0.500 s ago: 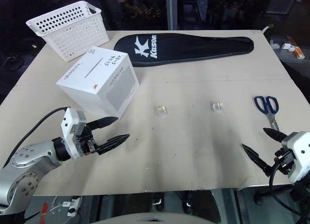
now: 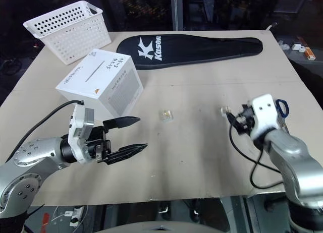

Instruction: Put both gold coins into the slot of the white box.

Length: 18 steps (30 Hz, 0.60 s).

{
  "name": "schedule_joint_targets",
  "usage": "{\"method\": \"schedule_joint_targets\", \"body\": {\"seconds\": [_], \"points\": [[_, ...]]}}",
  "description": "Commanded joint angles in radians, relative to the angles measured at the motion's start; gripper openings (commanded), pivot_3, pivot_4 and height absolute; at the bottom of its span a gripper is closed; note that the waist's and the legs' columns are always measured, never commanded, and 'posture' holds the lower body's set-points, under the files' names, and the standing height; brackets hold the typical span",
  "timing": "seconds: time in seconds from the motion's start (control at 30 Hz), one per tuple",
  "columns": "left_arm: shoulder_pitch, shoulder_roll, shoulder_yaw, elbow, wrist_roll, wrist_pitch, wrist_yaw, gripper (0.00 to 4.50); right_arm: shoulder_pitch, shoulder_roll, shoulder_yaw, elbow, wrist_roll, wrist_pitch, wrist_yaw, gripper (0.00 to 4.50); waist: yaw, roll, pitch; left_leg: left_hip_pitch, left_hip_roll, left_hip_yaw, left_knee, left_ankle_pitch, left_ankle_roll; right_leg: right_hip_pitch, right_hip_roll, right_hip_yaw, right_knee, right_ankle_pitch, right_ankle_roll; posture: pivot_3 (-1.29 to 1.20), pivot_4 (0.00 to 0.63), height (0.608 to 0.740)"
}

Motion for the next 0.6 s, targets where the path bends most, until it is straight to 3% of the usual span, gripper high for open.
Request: {"method": "schedule_joint_targets", "body": {"seconds": [0.03, 0.07, 0.13, 0.6], "points": [[0.000, 0.002, 0.001, -0.058, -0.018, 0.000, 0.024, 4.50, -0.054, 0.022, 0.036, 0.029, -0.036, 0.029, -0.044, 2.48, 0.001, 0.000, 0.000, -0.001, 0.000, 0.000, 0.000, 0.000, 0.000, 0.000, 0.000, 0.000, 0.000, 0.000, 0.000, 0.00, 0.150, 0.738], [0.002, 0.004, 0.000, -0.063, -0.020, -0.001, 0.026, 4.50, -0.067, 0.028, 0.048, 0.038, -0.045, 0.036, -0.053, 2.43, 0.000, 0.000, 0.000, -0.001, 0.000, 0.000, 0.000, 0.000, 0.000, 0.000, 0.000, 0.000, 0.000, 0.000, 0.000, 0.00, 0.150, 0.738], [0.010, 0.006, 0.011, -0.060, -0.022, -0.005, 0.028, 4.50, -0.087, 0.027, 0.072, 0.045, -0.058, 0.051, -0.055, 1.71, -0.002, 0.000, 0.000, -0.001, 0.000, 0.000, 0.000, 0.000, 0.000, 0.000, 0.000, 0.000, 0.000, 0.000, 0.000, 0.00, 0.150, 0.738], [0.054, -0.002, 0.013, -0.014, 0.023, -0.054, 0.005, 4.50, -0.122, 0.024, 0.084, 0.051, -0.079, 0.096, -0.040, 1.71, -0.002, 0.000, 0.000, 0.000, 0.000, 0.000, 0.000, -0.001, 0.001, 0.000, 0.000, 0.000, 0.000, 0.000, 0.000, 0.00, 0.150, 0.738]]}}
